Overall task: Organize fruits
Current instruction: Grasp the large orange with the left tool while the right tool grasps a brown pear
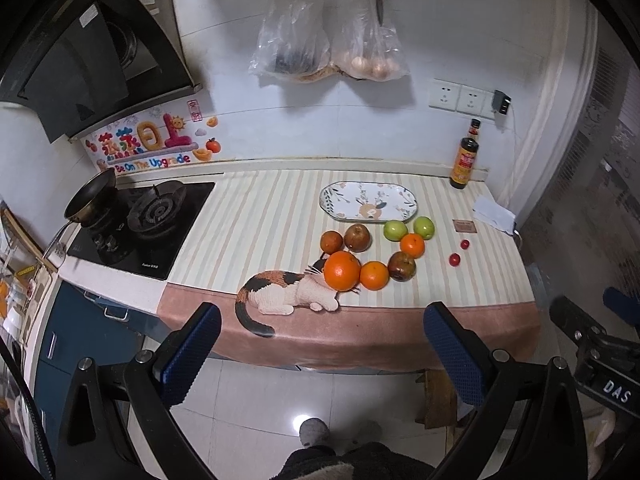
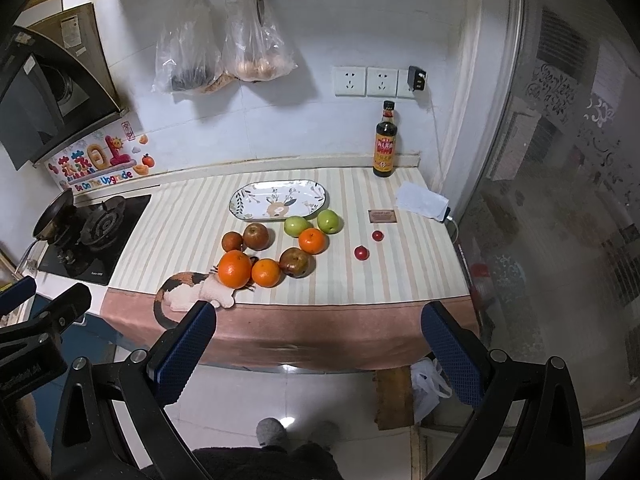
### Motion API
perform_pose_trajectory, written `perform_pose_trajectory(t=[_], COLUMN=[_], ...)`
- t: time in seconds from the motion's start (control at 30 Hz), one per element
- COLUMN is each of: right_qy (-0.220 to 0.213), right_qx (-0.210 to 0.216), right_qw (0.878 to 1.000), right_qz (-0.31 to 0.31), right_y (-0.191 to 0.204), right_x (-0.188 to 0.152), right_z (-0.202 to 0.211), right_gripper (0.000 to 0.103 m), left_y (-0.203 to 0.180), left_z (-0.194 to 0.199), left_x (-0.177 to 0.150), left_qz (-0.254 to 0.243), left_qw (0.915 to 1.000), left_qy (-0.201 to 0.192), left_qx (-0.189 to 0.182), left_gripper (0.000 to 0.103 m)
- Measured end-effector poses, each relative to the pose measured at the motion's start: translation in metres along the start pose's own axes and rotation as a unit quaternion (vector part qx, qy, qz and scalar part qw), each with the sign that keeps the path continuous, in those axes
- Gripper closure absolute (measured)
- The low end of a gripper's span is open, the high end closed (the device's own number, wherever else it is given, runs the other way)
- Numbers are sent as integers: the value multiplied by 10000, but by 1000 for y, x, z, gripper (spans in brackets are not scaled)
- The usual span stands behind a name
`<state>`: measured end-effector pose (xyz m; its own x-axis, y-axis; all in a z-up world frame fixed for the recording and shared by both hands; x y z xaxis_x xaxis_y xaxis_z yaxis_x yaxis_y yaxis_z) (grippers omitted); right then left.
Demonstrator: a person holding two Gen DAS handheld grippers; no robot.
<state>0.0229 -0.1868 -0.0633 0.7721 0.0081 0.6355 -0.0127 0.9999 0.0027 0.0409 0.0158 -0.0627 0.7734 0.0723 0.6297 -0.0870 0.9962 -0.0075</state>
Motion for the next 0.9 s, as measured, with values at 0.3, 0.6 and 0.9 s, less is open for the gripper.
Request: perform_pose_trajectory(t=[0.3,0.6,0.9], right_qy=[322,707,1443], right_qx=[414,522,497], right_qw=[9985,9954,9835], right_qz=[-139,-370,-973], right_y=[-9,-3,11], right_x=[-2,10,20], right_z=[-60,-154,-273], right_gripper=[0,0,0], left_y=[10,22,6], left_z=[-57,-162,-303], left_x=[11,18,25], left_qz=[366,244,-599], left_qw=[9976,9934,9782], left_qy=[48,894,1989], left_qx=[583,674,33], left_gripper=[0,0,0])
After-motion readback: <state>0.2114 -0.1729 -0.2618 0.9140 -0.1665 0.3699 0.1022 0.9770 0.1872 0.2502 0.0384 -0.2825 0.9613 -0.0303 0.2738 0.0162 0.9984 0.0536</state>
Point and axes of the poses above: each gripper's, at about its wrist camera, not at the fingertips, and z roughly against the way its jaws point, y to its left, x to its top, the point moved 7 cm from there along -z, roughly the way its jaws point, and after that the axes turned 5 degrees about z, right-handed, at the moved point
